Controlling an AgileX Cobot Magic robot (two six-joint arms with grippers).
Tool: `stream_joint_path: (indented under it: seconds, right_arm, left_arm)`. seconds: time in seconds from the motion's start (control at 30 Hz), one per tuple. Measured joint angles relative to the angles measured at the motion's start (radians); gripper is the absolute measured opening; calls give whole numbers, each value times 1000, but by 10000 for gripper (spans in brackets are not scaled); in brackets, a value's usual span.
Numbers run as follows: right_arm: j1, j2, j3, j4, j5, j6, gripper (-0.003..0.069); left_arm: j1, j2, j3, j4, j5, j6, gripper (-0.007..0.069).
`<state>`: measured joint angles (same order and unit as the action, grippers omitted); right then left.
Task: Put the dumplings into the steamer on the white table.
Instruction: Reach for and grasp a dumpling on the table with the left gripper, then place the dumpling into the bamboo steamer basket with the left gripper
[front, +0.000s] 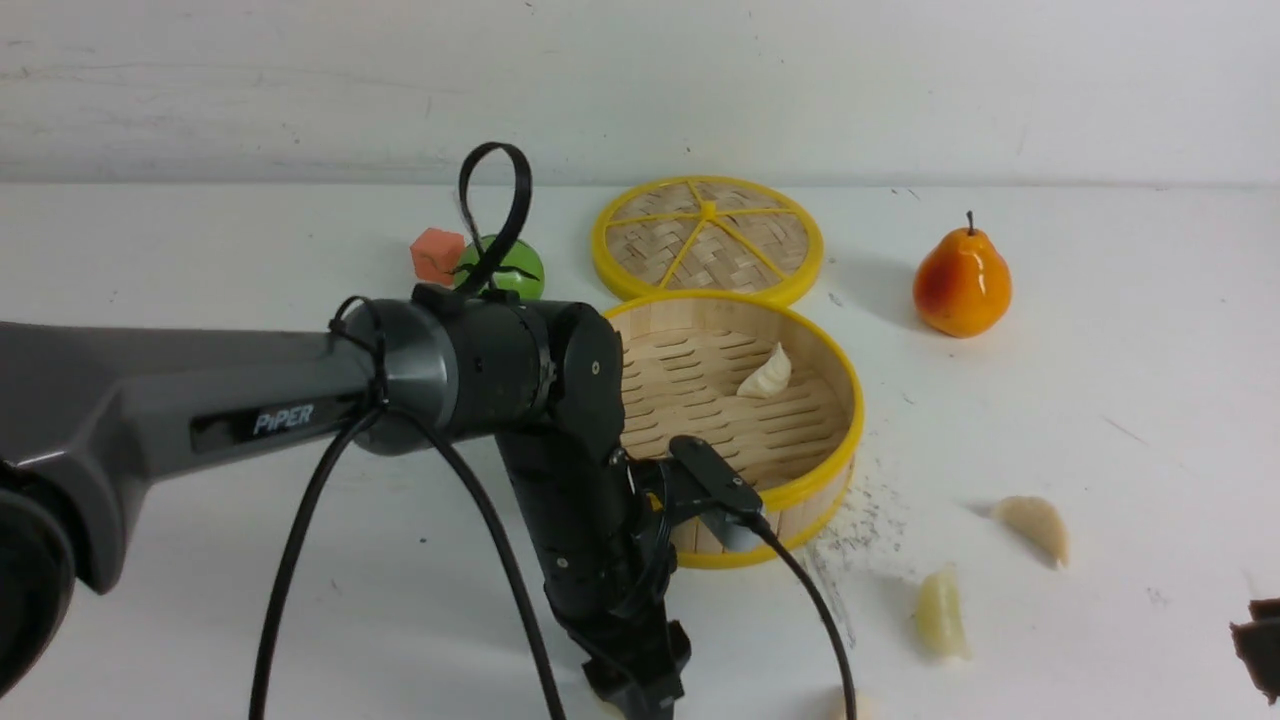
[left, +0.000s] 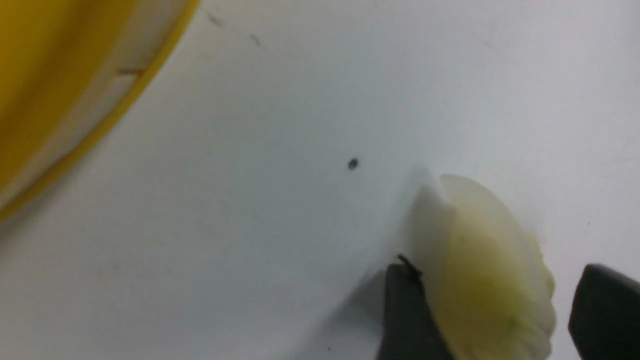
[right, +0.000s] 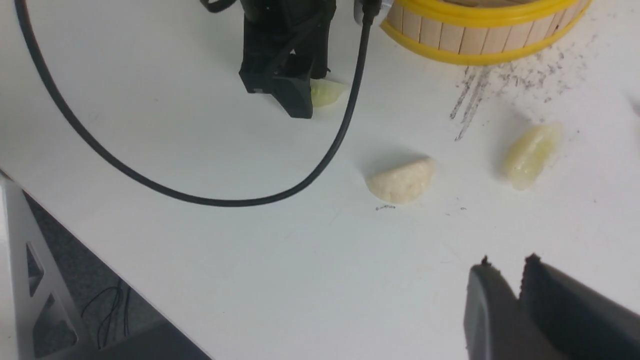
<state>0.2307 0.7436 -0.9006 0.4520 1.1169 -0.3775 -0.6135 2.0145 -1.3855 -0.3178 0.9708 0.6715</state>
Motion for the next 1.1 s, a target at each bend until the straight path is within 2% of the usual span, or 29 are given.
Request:
stream_joint_path:
  seconds: [0.03, 0.13, 0.17, 0.3, 0.37, 0.4, 0.43, 0.47, 0.57, 0.73, 0.83, 1.1]
  right_arm:
    - [0, 0, 0, 0, -1, 0, 97]
    - [0, 0, 0, -1, -1, 0, 98]
    - [0, 0, 0, -1, -1, 0, 100]
    - [0, 0, 0, -5, -2, 0, 104]
    - [0, 0, 0, -8, -10, 0, 106]
    - [0, 0, 0, -8, -13, 0, 106]
    - [0, 0, 0, -8, -18, 0, 106]
    - [0, 0, 0, -8, -19, 0, 106]
    - [0, 0, 0, -8, -29, 0, 109]
    - [0, 0, 0, -9, -35, 0, 114]
    - [0, 0, 0, -10, -35, 0, 114]
    - [0, 0, 0, -11, -35, 0, 123]
  left_arm:
    - [0, 1, 0, 3, -2, -3, 353]
    - [0, 1, -3, 23, 5, -41, 194]
    - [0, 0, -8, 30, 18, -53, 187]
    - [0, -4, -64, 76, 132, -126, 188]
    - [0, -33, -157, 91, 211, -219, 188]
    - [0, -41, -194, 91, 219, -245, 188]
    - [0, -61, -266, 91, 233, -320, 188]
    - [0, -61, -276, 91, 234, -320, 188]
    - [0, -72, -434, 95, 242, -480, 188]
    - [0, -11, -589, 140, 159, -671, 188]
    - [0, 49, -631, 185, 100, -737, 188]
    - [0, 257, -715, 389, -80, -1007, 188]
